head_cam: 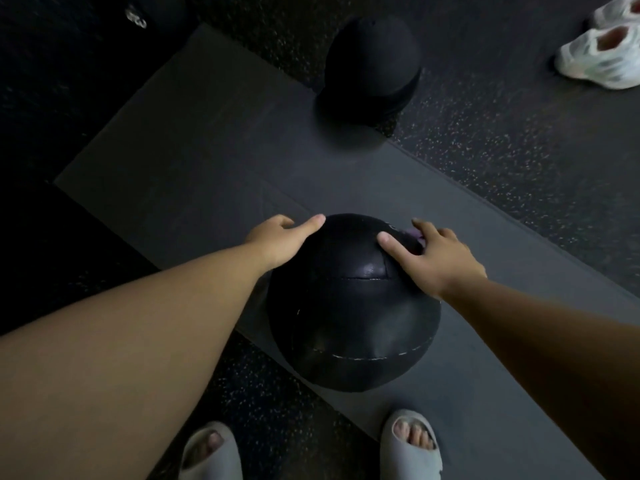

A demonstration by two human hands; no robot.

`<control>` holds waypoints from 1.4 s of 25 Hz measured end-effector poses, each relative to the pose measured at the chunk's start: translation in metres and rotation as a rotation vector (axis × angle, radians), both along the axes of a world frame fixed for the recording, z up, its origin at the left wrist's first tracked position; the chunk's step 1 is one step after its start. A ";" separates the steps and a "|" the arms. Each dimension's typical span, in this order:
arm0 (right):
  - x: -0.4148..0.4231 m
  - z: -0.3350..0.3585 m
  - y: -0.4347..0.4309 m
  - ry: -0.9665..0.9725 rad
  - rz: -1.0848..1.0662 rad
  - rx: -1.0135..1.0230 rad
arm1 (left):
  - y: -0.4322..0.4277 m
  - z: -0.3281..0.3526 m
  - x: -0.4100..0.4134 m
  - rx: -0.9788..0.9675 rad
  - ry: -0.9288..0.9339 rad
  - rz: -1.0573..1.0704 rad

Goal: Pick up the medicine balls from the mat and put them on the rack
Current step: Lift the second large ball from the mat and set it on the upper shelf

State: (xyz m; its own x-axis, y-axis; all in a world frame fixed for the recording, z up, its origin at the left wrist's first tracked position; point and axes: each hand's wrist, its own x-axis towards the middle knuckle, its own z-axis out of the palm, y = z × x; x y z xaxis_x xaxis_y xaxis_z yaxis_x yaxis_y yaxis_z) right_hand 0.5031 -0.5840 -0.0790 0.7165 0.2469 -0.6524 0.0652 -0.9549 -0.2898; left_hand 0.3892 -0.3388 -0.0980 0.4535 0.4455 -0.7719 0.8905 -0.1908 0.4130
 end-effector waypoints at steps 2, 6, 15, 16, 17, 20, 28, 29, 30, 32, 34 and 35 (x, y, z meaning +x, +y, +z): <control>-0.003 -0.012 -0.003 0.057 -0.119 0.120 | -0.001 -0.021 -0.003 -0.118 0.008 0.120; -0.016 -0.022 -0.009 0.155 -0.334 0.307 | -0.005 -0.041 -0.025 -0.447 0.122 0.359; -0.042 0.005 0.007 0.015 -0.320 0.548 | 0.012 -0.018 -0.041 -0.462 -0.172 0.532; -0.038 0.016 0.018 -0.023 -0.314 0.594 | 0.025 0.000 -0.035 -0.435 -0.220 0.545; -0.032 0.031 0.033 -0.056 -0.306 0.643 | 0.041 0.024 -0.028 -0.410 -0.266 0.552; -0.007 0.119 0.096 -0.153 -0.263 0.802 | 0.109 0.136 -0.004 -0.323 -0.424 0.545; -0.002 0.550 0.330 -0.386 -0.035 1.258 | 0.314 0.619 -0.037 -0.089 -0.944 0.590; -0.015 0.621 0.363 -0.431 0.018 1.331 | 0.340 0.692 -0.058 -0.045 -1.026 0.600; -0.031 0.691 0.396 -0.475 0.074 1.407 | 0.364 0.765 -0.085 0.009 -1.101 0.607; -0.070 0.819 0.460 -0.537 0.168 1.558 | 0.404 0.905 -0.147 0.167 -1.253 0.550; -0.120 0.940 0.513 -0.584 0.268 1.691 | 0.433 1.031 -0.217 0.323 -1.385 0.506; -0.150 1.000 0.540 -0.594 0.321 1.755 | 0.445 1.091 -0.261 0.379 -1.442 0.481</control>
